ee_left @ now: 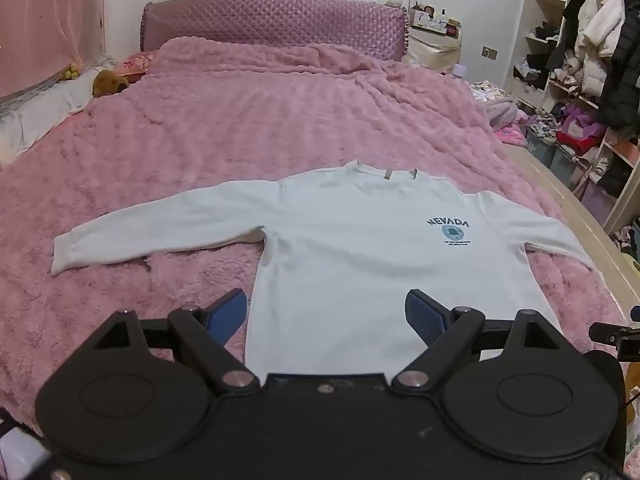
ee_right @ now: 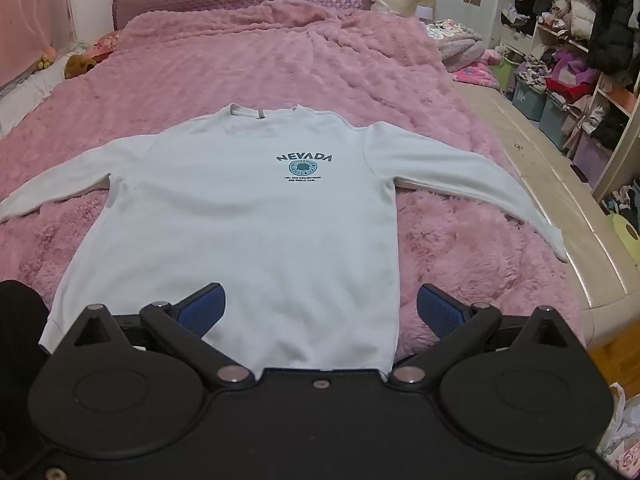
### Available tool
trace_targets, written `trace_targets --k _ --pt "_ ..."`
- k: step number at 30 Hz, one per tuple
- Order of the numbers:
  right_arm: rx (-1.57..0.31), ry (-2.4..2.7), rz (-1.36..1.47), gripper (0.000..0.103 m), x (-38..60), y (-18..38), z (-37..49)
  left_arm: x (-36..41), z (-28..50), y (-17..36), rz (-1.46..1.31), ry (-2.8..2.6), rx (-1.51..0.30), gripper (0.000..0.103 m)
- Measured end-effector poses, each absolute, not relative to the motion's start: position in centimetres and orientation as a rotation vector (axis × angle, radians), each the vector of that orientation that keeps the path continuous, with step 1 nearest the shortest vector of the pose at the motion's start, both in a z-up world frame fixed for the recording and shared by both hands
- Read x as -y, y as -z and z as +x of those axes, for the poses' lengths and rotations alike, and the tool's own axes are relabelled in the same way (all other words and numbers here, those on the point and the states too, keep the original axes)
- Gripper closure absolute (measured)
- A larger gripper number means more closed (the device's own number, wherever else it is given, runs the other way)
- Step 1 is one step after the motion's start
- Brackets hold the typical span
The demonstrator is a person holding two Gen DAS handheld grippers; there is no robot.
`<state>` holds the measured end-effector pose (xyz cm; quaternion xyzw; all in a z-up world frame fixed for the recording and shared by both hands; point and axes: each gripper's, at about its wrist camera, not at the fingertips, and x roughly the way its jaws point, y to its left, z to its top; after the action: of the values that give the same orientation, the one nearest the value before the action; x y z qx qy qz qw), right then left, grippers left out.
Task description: Fold small clothes
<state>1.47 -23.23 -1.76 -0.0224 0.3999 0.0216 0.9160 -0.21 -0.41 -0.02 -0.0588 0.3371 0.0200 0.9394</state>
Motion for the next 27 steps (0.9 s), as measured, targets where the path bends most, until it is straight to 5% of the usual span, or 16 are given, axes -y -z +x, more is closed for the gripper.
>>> trace_targets --k 27 --pt "-0.817 -0.061 -0.055 0.003 22.3 2.1 1.4 0.3 -0.2 0.2 -0.136 -0.040 -0.714 0.014"
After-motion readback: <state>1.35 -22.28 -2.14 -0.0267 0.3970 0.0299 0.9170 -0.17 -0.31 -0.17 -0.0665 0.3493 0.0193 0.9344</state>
